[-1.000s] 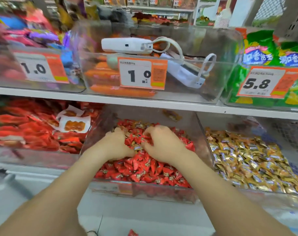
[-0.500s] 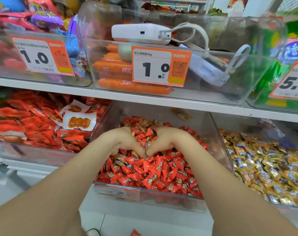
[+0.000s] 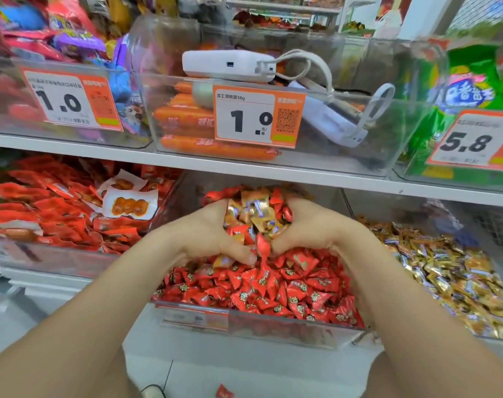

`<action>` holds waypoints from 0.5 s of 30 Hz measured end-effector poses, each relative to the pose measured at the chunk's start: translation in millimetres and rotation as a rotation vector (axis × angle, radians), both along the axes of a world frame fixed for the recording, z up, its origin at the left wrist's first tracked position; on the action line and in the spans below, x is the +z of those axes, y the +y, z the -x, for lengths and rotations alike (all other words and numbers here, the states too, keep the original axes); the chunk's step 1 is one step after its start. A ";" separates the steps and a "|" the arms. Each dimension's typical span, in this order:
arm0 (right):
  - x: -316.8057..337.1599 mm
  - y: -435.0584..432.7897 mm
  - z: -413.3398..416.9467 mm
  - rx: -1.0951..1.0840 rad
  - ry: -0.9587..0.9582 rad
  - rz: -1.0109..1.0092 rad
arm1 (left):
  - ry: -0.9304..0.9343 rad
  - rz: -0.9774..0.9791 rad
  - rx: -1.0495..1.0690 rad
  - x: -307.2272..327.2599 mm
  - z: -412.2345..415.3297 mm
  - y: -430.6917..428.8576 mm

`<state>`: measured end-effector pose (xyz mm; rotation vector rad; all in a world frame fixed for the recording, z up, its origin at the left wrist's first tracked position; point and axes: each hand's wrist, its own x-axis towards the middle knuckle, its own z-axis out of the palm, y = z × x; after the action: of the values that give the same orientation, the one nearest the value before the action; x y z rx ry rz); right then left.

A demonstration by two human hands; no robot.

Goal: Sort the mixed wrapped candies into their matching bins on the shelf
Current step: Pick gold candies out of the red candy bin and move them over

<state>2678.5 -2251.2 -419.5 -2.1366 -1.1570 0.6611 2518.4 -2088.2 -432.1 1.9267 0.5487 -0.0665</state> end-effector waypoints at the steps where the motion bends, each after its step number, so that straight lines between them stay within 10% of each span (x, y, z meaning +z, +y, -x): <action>1: 1.4 -9.5 0.8 0.042 -0.017 -0.025 | -0.029 -0.059 -0.022 0.0 5.0 -3.2; 15: -29.5 -59.4 55.2 0.367 -0.454 0.366 | 0.133 -0.575 -0.578 -39.7 30.9 -19.4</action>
<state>2623.3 -2310.5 -449.0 -2.4863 -1.8206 0.5937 2487.6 -2107.6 -471.8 2.6089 0.0725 -0.4499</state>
